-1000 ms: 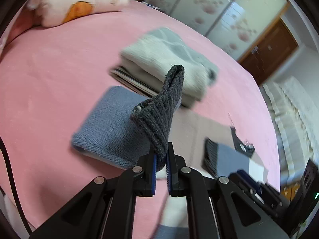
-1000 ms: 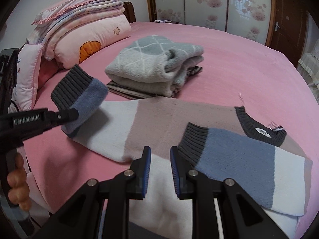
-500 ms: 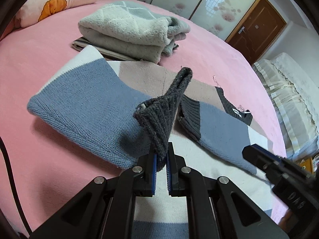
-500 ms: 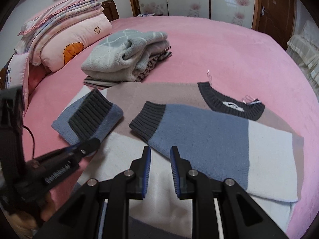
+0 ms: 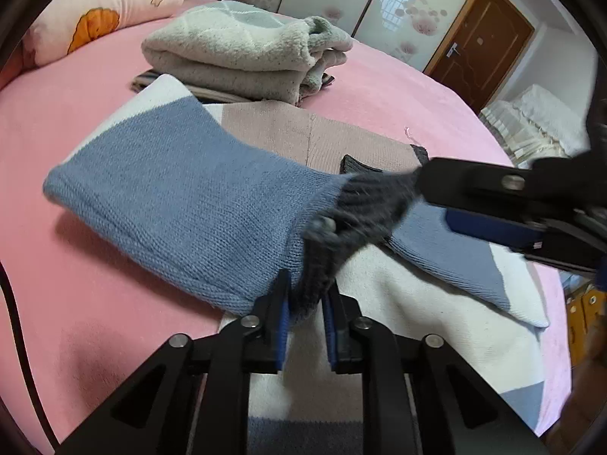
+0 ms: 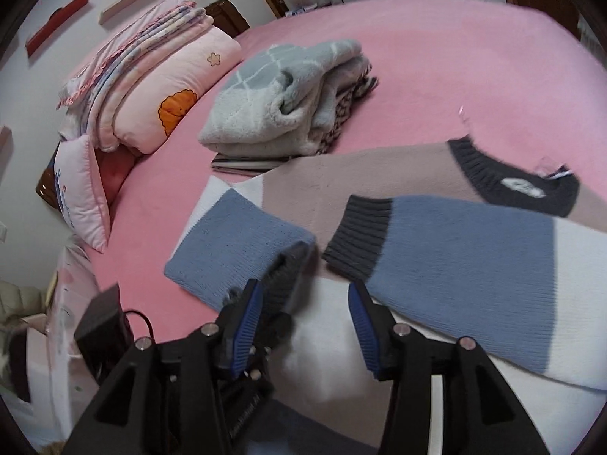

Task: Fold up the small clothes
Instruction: 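Carry the sleeve across the body with the left tool and release it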

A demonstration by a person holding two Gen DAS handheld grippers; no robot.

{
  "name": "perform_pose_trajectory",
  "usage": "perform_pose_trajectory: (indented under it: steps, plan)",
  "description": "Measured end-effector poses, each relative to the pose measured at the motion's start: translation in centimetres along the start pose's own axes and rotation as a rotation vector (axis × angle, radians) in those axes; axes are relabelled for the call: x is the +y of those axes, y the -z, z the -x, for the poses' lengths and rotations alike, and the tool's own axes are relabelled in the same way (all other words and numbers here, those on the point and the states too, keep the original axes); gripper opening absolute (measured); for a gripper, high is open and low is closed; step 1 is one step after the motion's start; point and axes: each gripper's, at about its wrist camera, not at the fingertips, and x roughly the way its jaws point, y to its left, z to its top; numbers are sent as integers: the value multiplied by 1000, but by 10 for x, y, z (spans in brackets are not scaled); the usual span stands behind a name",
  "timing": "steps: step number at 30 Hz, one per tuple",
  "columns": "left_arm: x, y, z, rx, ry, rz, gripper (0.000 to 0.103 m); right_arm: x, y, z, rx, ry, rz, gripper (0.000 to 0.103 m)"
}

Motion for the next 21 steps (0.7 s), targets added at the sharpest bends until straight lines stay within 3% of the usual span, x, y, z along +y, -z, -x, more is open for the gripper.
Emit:
perform_pose_trajectory:
  steps: [6, 11, 15, 16, 19, 21]
  plan:
    - [0, 7, 11, 44, 71, -17, 48, -16, -1, -29, 81, -47, -104, 49]
    - [15, 13, 35, 55, 72, -37, 51, -30, 5, -42, 115, -48, -149, 49]
    - [39, 11, 53, 12, -5, -38, 56, -38, 8, -50, 125, -56, -171, 49]
    - [46, 9, 56, -3, -32, -33, 56, -38, 7, -51, 120, -52, -167, 44]
    - [74, 5, 59, -21, -100, 24, 58, -30, 7, -53, 117, -12, -114, 12]
    - [93, 2, 53, -4, -120, 81, 58, -17, 7, -47, 93, 32, -46, 8]
